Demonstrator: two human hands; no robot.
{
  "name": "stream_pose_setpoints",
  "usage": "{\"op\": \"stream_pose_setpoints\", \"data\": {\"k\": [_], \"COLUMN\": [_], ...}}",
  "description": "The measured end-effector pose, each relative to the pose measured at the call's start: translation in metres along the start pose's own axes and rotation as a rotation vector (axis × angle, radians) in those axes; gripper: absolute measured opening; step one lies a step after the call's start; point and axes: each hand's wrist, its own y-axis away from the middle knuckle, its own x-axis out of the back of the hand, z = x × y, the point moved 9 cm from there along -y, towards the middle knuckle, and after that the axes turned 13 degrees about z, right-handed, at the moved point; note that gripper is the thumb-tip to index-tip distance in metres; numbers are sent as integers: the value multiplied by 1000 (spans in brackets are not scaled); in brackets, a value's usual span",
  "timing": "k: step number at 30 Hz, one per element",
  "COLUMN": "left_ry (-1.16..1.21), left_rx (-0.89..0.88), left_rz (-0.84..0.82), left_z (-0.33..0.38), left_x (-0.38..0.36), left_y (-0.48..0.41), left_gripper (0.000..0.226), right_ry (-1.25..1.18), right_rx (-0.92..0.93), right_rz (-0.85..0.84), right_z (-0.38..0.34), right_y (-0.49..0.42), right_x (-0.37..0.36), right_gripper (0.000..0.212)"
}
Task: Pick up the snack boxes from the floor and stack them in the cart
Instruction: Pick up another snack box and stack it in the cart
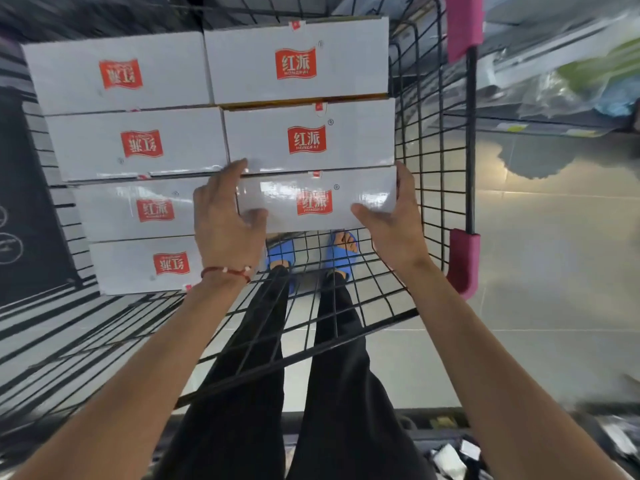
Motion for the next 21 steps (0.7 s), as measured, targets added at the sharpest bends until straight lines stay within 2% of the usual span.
{"op": "stream_pose_setpoints", "data": {"k": [2, 5, 8, 11, 16, 21], "left_ry": [-32, -114, -173, -330, -389, -451], "left_rx": [-59, -146, -219, -298, -366, -401], "left_rz": [-74, -223, -315, -398, -371, -386], "left_z": [0, -8, -11, -11, -13, -13], "left_x": [-7, -20, -29, -39, -40, -40], "left_y": [-2, -3, 1, 7, 15, 21], "left_gripper": [77, 93, 108, 131, 121, 116], "right_ry": [3, 24, -111, -168, -171, -129], "right_rx": [-69, -350, -464, -457, -426, -385], "right_rz": [-3, 3, -12, 10, 17, 16], "right_z": [13, 41, 52, 49, 47, 44], "right_y": [-2, 5, 7, 8, 13, 18], "right_x": [-1, 0, -4, -3, -2, -2], "right_gripper": [85, 110, 87, 83, 47, 37]}}
